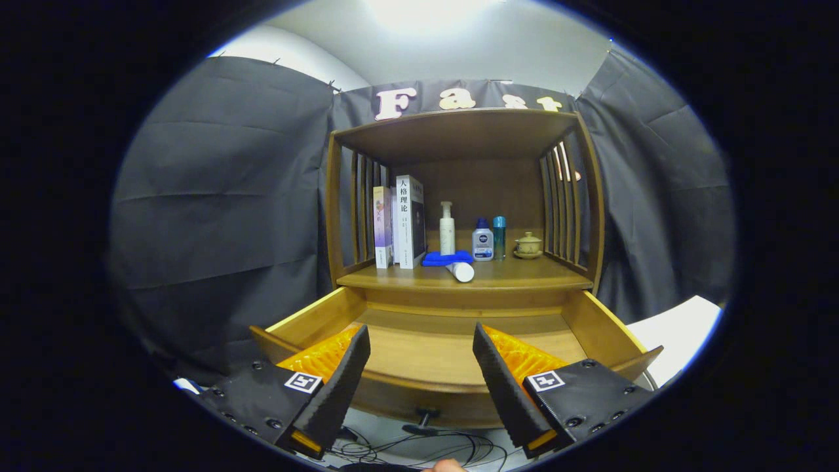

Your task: Pull open the drawer, take out the items inside it, and place them on the countertop above the cabinet.

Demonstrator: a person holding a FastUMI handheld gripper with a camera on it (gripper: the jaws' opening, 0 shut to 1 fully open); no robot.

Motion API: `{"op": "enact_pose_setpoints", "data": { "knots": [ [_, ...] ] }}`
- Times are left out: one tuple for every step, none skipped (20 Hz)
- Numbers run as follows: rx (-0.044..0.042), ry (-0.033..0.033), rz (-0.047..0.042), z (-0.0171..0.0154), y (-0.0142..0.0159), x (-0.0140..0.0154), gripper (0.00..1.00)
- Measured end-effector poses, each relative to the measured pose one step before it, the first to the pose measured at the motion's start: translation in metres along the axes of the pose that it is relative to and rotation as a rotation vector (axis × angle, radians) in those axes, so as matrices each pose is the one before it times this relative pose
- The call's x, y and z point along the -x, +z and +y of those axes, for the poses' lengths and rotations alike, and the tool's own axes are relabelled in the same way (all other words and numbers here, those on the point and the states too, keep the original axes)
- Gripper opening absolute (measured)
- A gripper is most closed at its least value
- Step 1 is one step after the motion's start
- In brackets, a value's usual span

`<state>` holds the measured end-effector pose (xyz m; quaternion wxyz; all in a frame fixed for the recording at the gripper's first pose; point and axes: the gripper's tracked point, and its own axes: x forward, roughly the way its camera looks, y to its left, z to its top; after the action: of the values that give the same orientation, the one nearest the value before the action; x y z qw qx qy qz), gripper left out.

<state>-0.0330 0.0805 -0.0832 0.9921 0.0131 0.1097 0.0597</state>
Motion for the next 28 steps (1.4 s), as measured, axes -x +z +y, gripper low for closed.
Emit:
{"op": "enact_pose_setpoints", "data": {
  "knots": [
    [0.00392,-0.00595,-0.00913,0.00101,-0.00614,0.00500,0.98],
    [0.00242,-0.00824,-0.01039,0.00043,-0.00573,0.00404,0.98],
    [0.00231,-0.01110,-0.00716,-0.00081,-0.00640,0.00373,0.98],
    [0.00065,-0.01585,-0.00110,-0.00248,-0.00847,0.00284,0.98],
    [0.00659,-0.00635,0.00504,0.00094,-0.00888,0.00219,0.98],
    [0.00898,-0.00357,0.01117,0.00221,-0.01023,0.00086,0.98],
    [0.00770,0.00214,0.01393,0.00310,-0.01087,-0.00075,0.98],
    [0.00946,0.00209,0.01980,0.00307,-0.01062,-0.00246,0.98],
    [0.00684,-0.00090,0.02167,0.00119,-0.01094,-0.00263,0.98],
    [0.00295,-0.00018,0.01935,0.00081,-0.00993,-0.00348,0.98],
    [0.00370,-0.00063,0.01829,0.00135,-0.00851,-0.00356,0.98],
    [0.00151,-0.00099,0.01174,0.00095,-0.00649,-0.00340,0.98],
    [0.00892,-0.00275,0.00845,0.00049,-0.00449,-0.00368,0.98],
    [0.01024,-0.01226,0.00622,-0.00200,-0.00313,-0.00481,0.98],
    [0.00373,-0.01323,0.01075,-0.00267,-0.00211,-0.00129,0.97],
    [-0.00784,0.00004,0.00273,0.00181,-0.00227,-0.00212,0.97],
    [0.00080,0.00244,0.00195,0.00332,-0.00291,-0.00228,0.96],
    [0.00581,-0.00766,-0.00016,-0.00056,-0.00080,-0.00039,0.95],
    [-0.00037,-0.01016,-0.00801,-0.00081,0.00160,0.00034,0.96],
    [-0.00062,-0.01020,0.00059,0.00022,-0.00090,-0.00099,0.97],
    [0.00203,-0.01117,-0.00354,-0.00046,0.00057,-0.00070,0.97],
    [-0.00404,-0.00934,0.00126,-0.00023,-0.00003,-0.00115,0.97],
    [-0.00609,-0.00721,-0.00171,-0.00040,0.00127,-0.00075,0.97],
    [-0.00891,-0.00846,0.00009,-0.00129,0.00039,-0.00135,0.97],
    [-0.00972,-0.01012,0.00282,-0.00223,0.00075,-0.00218,0.97],
    [-0.01050,-0.01254,0.00365,-0.00263,0.00139,-0.00254,0.97],
    [-0.01142,-0.00737,-0.00142,0.00005,0.00113,0.00025,0.97],
    [0.00537,-0.00791,-0.00154,0.00103,-0.00028,-0.00194,0.97]
  ]
}}
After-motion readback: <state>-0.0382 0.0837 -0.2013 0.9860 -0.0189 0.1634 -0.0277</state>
